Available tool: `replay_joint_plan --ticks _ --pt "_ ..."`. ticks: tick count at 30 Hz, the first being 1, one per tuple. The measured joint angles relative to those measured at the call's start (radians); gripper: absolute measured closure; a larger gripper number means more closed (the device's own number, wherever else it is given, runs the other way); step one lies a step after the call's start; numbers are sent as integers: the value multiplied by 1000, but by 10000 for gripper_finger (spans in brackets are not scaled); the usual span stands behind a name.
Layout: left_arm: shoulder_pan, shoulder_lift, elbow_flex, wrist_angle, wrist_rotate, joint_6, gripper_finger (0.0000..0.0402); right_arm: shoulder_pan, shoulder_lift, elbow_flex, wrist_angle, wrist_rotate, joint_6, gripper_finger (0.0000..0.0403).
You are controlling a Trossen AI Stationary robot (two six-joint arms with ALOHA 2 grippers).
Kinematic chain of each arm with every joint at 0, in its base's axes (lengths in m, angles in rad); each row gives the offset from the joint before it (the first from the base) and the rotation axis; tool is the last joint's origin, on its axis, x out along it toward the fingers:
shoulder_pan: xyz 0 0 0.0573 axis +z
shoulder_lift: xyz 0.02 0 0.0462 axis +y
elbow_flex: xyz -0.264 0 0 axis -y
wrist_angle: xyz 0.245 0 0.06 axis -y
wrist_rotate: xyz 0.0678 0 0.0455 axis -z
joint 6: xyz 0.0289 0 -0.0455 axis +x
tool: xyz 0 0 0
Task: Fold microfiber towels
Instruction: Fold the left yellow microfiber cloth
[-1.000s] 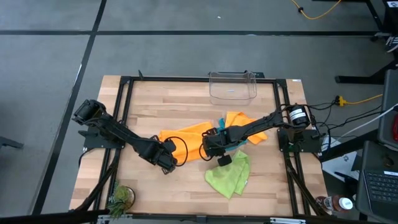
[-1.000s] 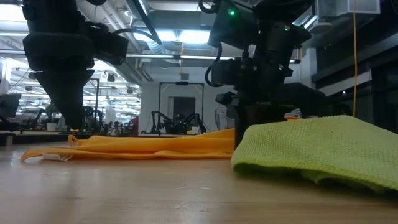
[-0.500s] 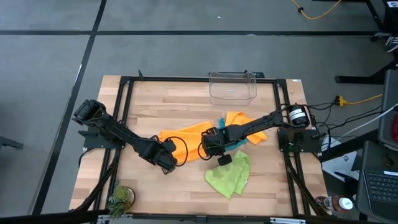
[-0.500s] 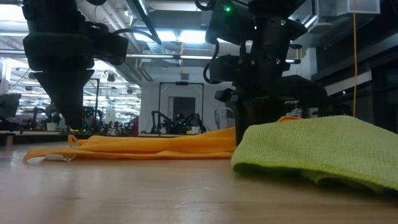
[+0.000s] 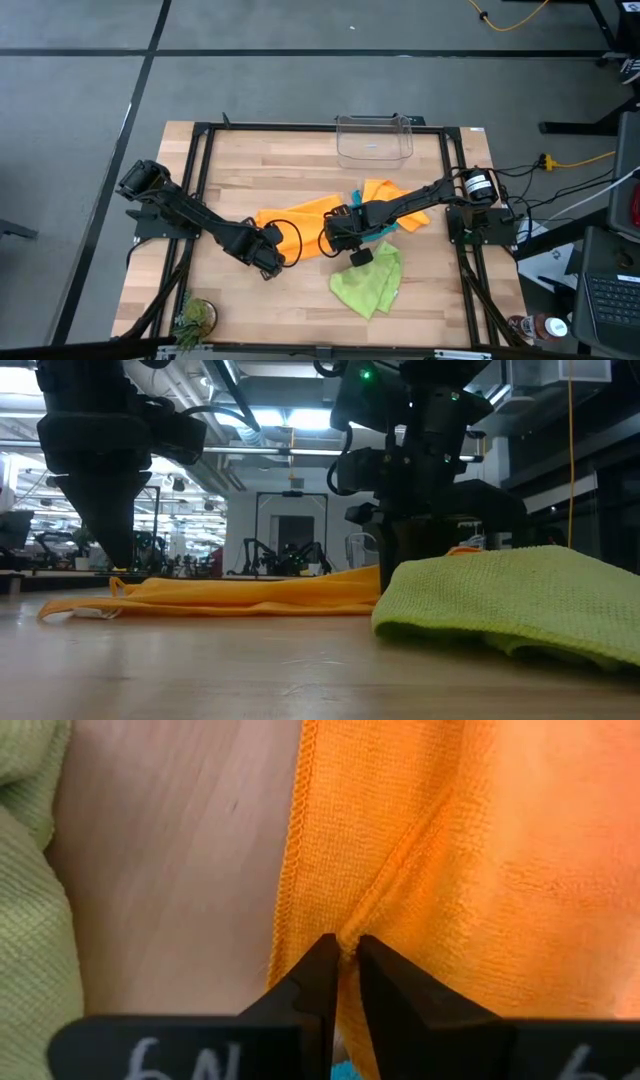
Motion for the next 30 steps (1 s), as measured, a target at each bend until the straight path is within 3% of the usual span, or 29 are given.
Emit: replay_joint_plan --ticks 5,11,30 --pt "0 0 0 4 0 5 289 0 0 0 2 0 1 382" --pt "-28 0 0 116 5 183 289 0 0 0 4 0 0 396" --pt "-28 0 -55 85 23 168 289 0 0 0 1 8 -2 399"
